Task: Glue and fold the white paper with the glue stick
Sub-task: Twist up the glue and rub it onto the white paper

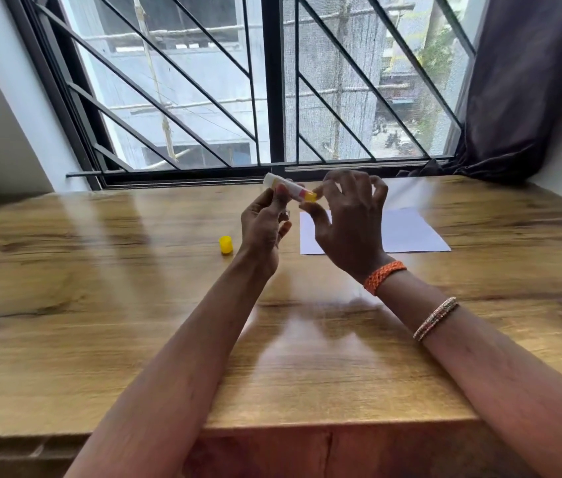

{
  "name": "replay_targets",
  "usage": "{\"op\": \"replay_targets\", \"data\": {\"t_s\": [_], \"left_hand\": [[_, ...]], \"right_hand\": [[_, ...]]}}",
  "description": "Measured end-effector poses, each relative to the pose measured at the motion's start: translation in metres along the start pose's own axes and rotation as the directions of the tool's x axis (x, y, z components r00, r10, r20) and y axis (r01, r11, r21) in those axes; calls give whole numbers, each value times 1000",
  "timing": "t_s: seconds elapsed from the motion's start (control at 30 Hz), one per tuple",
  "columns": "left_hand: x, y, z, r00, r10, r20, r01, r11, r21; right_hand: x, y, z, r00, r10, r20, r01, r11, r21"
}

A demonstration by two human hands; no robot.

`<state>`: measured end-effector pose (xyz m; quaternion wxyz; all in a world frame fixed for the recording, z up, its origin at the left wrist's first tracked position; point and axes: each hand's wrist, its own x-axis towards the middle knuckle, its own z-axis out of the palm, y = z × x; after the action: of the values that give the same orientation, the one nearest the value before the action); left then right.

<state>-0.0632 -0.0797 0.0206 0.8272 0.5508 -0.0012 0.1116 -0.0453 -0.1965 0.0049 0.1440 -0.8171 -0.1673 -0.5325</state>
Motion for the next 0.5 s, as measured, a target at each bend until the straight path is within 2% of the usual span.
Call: {"op": "replay_targets", "data": {"t_s": [0.13, 0.37, 0.5], "left_hand": [[-1, -1, 1, 1000, 9, 27, -9, 1000, 3], [2, -3, -4, 1000, 7, -17, -7, 1000, 8], [3, -3, -3, 1000, 1, -27, 0, 1000, 10]], "right_hand": [[-1, 4, 2, 999, -16, 30, 16, 1000, 12], [-2, -1, 2, 992, -72, 104, 45, 969, 243], [-2, 1, 2, 992, -67, 109, 35, 960, 278]]}}
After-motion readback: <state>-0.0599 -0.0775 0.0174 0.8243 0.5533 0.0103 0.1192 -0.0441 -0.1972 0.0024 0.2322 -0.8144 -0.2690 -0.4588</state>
